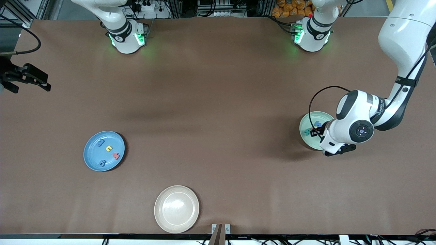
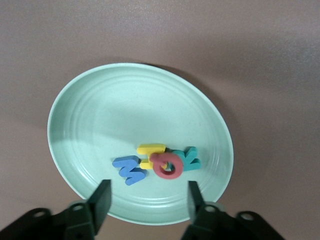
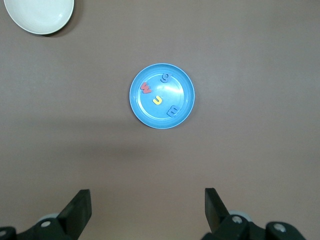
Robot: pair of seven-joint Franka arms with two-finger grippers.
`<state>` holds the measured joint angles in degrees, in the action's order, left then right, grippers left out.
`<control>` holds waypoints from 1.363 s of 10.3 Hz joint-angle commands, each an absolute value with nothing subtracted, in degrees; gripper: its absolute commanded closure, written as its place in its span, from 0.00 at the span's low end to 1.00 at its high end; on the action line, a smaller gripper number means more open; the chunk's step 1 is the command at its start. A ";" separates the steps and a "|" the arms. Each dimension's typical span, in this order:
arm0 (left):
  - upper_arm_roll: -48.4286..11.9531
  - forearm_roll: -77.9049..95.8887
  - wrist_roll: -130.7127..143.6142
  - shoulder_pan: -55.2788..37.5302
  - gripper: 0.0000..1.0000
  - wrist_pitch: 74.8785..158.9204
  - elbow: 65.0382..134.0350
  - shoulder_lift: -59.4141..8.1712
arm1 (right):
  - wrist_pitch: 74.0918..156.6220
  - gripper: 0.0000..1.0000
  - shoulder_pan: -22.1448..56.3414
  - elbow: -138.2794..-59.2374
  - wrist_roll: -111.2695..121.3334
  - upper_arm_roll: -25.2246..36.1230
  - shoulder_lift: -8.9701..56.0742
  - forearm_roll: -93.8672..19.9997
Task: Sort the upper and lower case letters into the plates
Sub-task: 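Carry the pink O to the green plate and release it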
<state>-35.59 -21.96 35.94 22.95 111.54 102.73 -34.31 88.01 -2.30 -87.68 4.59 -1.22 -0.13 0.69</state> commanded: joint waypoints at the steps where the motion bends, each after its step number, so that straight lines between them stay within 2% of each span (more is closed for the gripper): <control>1: -37.78 -22.06 35.94 23.29 0.00 111.01 104.06 -29.55 | 87.28 0.00 -1.93 -87.19 4.13 -1.14 0.09 1.05; 5: -44.54 -21.10 36.39 23.29 0.00 106.45 103.45 -19.80 | 87.28 0.00 -1.93 -87.45 4.04 -1.14 0.26 0.97; 8: -48.42 -20.92 36.21 23.38 0.00 101.45 98.11 -16.00 | 87.28 0.00 -2.20 -87.63 4.04 -1.05 0.26 1.05; 12: -48.69 -18.90 35.60 23.12 0.00 93.52 87.91 -15.47 | 87.36 0.00 -2.20 -87.89 4.04 -1.05 0.26 1.05; 13: -47.73 -18.81 34.99 22.42 0.00 93.52 87.72 -13.64 | 87.28 0.00 -2.20 -87.89 4.04 -1.05 0.26 0.97; 14: -43.55 -17.50 33.85 19.63 0.00 93.52 87.80 -11.80 | 87.28 0.00 -2.20 -87.89 4.04 -1.05 0.26 0.97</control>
